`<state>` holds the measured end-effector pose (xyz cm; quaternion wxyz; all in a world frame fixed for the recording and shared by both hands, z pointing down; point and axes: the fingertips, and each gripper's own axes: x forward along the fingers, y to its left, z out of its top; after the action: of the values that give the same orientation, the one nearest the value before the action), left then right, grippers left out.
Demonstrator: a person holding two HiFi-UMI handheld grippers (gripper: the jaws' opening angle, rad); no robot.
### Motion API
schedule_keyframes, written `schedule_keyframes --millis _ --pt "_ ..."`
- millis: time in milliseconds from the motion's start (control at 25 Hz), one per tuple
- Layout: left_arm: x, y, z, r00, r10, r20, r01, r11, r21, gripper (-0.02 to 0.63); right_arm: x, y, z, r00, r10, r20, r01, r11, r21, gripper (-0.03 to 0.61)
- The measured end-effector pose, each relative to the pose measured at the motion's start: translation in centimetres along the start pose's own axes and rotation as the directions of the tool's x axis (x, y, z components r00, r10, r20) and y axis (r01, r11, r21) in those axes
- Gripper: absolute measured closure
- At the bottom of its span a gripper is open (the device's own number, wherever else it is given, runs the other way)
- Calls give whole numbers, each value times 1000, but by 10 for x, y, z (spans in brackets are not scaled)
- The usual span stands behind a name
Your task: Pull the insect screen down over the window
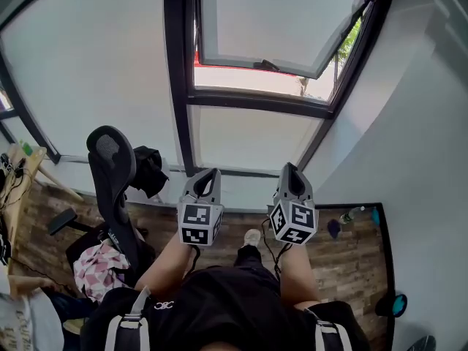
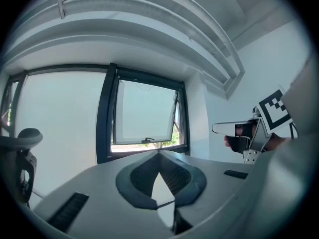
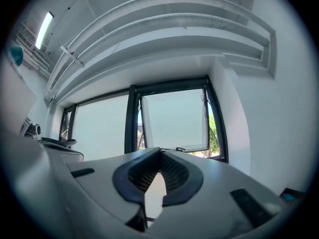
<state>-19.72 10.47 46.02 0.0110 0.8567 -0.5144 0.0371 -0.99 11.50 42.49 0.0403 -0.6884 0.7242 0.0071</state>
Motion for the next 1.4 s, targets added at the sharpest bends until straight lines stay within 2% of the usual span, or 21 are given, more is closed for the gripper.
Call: schedule_keyframes --millis 160,360,600,1120,1400 --pt "39 0 -6 1000 0 -16 0 1000 15 605 33 -21 -8 1000 0 6 0 1000 19 574" --pt "98 3 -7 999 34 -4 -34 999 6 605 88 -48 -22 999 33 -6 -33 999 40 574" --pt "177 13 -7 997 65 -28 -65 998 6 606 165 -80 -34 998 67 -21 -66 997 44 574" --pt "374 27 39 992 123 -29 -123 992 0 606 345 -160 -22 989 139 -42 -138 990 23 574" --pt "442 40 52 985 168 -30 -168 986 3 606 415 -186 -15 981 194 -27 -193 981 30 574"
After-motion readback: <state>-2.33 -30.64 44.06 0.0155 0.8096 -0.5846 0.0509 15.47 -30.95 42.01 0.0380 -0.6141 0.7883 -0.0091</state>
